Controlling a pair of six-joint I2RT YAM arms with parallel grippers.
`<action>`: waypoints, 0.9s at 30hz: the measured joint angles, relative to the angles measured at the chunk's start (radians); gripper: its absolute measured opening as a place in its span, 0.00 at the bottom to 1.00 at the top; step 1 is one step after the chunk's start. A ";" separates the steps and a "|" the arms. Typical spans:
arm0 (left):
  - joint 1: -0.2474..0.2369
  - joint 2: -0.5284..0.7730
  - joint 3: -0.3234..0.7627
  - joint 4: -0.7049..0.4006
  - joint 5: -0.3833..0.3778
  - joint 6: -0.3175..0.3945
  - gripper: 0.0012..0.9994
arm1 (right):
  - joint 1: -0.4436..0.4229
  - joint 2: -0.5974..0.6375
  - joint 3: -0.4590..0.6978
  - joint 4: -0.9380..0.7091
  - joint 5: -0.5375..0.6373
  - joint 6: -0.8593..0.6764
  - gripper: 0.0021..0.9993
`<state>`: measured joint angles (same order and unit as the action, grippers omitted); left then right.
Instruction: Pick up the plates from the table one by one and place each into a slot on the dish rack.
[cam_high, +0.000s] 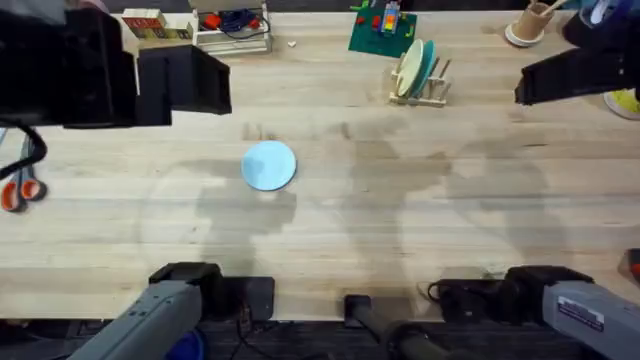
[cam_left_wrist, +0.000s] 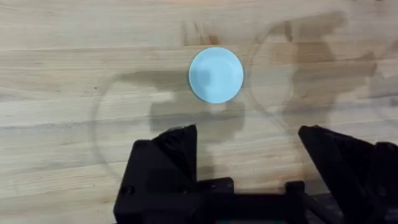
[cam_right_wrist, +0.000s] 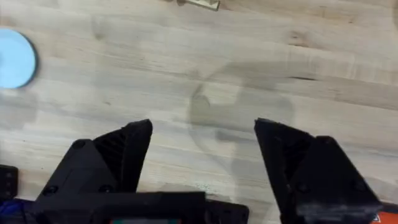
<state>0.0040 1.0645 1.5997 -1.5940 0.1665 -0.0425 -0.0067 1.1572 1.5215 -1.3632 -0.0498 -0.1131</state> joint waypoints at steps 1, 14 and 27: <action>0.000 0.003 0.000 0.000 0.002 0.000 0.99 | 0.000 0.000 0.000 0.001 0.000 0.000 0.99; 0.000 0.028 0.000 -0.005 0.009 -0.011 0.06 | 0.000 -0.001 0.002 0.002 0.000 0.000 1.00; 0.000 0.094 0.000 -0.022 0.219 0.057 0.04 | 0.000 -0.001 0.002 0.002 0.000 0.000 0.99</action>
<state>0.0044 1.1585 1.5997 -1.6160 0.3850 0.0146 -0.0067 1.1561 1.5230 -1.3617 -0.0498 -0.1131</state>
